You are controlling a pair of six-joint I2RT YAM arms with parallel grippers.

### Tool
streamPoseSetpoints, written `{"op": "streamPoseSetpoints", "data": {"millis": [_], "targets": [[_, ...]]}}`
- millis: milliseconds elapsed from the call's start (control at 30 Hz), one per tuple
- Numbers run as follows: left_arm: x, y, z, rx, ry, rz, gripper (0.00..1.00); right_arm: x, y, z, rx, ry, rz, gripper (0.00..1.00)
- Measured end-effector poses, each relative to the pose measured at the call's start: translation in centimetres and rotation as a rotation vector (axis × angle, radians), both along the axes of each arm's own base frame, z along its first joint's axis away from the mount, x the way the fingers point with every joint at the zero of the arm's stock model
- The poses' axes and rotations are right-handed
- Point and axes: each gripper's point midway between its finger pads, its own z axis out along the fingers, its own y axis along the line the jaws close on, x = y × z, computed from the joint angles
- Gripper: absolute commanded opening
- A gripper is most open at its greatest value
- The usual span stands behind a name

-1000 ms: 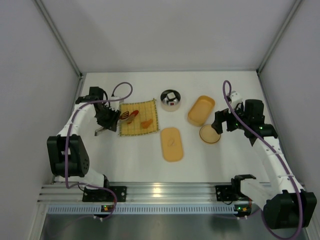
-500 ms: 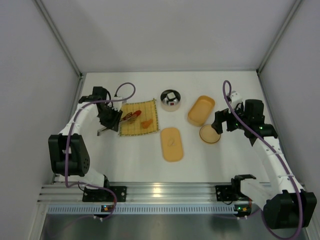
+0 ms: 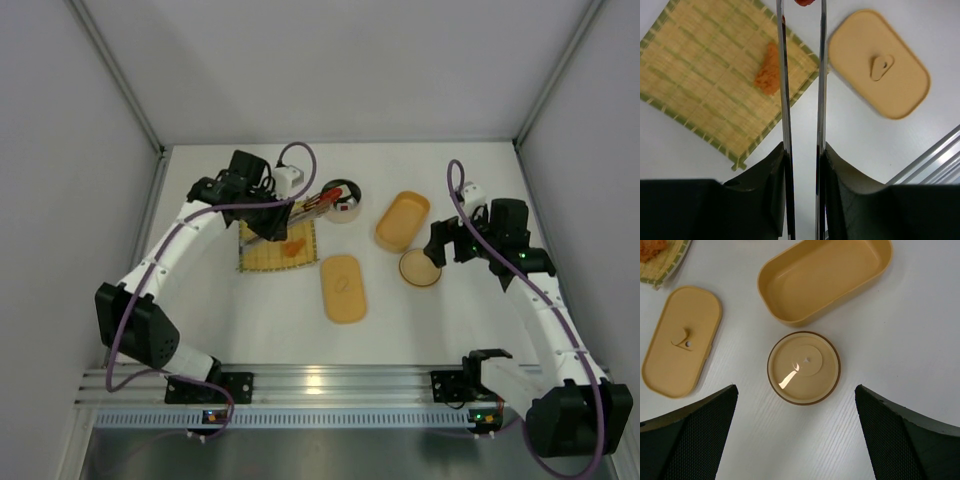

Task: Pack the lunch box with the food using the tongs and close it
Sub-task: Pick up the fake food from the plate, then place the fake food in the packing box.

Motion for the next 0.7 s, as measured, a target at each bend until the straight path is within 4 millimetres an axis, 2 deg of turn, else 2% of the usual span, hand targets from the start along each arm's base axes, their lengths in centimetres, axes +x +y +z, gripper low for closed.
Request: {"op": "streamPoseSetpoints", "data": {"millis": [100, 200, 467, 533, 700], "targets": [[-0.5, -3.5, 0.5, -0.045, 0.021, -0.025, 0.00, 0.1, -0.3, 0.0, 0.003, 0.003, -0.015, 0.99], [-0.3, -7.0, 0.1, -0.070, 0.046, -0.036, 0.00, 0.5, -1.8, -0.1, 0.000, 0.007, -0.074, 0.99], [-0.8, -17.4, -3.2, -0.056, 0.111, -0.051, 0.00, 1.2, -3.7, 0.2, 0.006, -0.005, -0.164, 0.99], [-0.8, -18.8, -4.1, -0.066, 0.127, -0.041, 0.00, 1.2, -4.3, 0.2, 0.016, -0.003, -0.189, 0.99], [0.4, -20.1, -5.8, -0.075, 0.165, 0.025, 0.00, 1.3, -6.0, 0.3, 0.045, -0.002, -0.252, 0.99]]}}
